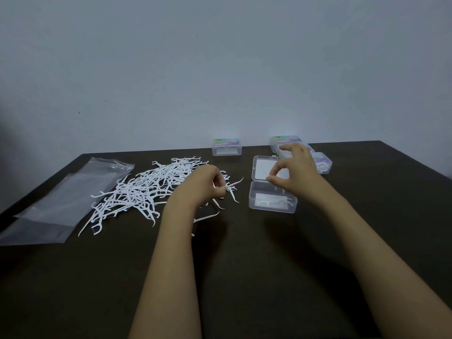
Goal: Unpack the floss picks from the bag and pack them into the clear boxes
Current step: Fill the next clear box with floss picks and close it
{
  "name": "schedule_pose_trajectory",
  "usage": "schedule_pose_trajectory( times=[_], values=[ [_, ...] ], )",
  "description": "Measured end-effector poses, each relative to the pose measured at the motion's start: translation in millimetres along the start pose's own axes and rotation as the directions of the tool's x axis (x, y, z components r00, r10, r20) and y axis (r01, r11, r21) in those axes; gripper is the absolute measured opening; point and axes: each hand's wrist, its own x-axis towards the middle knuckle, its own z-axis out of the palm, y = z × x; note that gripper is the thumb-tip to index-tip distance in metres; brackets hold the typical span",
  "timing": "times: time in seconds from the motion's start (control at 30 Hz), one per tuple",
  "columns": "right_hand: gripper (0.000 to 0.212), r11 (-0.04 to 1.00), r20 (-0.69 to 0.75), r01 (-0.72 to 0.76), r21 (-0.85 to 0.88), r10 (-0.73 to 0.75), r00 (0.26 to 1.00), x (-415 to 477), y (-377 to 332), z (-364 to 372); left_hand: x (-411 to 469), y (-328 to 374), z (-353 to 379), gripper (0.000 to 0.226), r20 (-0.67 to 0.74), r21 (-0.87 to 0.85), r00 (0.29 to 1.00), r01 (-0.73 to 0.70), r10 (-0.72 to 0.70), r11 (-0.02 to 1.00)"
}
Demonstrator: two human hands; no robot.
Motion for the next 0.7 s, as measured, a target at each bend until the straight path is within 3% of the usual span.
schedule_pose_trajectory(
  times=[0.1,0.23,0.47,0.57,0.7],
  values=[
    [0.018,0.982,0.127,0.006,-0.190,0.018,0.992,3.6,7.8,5.2,1.1,0.0,0.8,0.016,-0.053,-0.030,0.998,-0.047,0.046,0.998],
    [0.024,0.980,0.156,0.023,-0.198,0.008,0.988,4.2,7.3,8.8,1.9,0.7,0.5,0.008,-0.158,-0.104,0.979,-0.147,0.130,0.984],
    [0.027,0.975,-0.045,0.174,0.138,-0.169,0.984,-2.1,-10.5,15.7,-0.1,6.4,1.5,0.013,-0.235,-0.456,0.963,-0.230,0.133,0.860],
    [0.029,0.945,-0.062,0.206,0.255,-0.197,0.978,-5.5,-18.4,18.7,-1.0,7.7,2.3,0.015,-0.215,-0.602,0.970,-0.224,0.115,0.766],
    [0.015,0.912,-0.071,0.200,0.358,-0.187,0.980,-6.0,-21.2,20.0,0.9,10.0,5.8,0.015,-0.212,-0.713,0.972,-0.228,0.105,0.663]
  ],
)
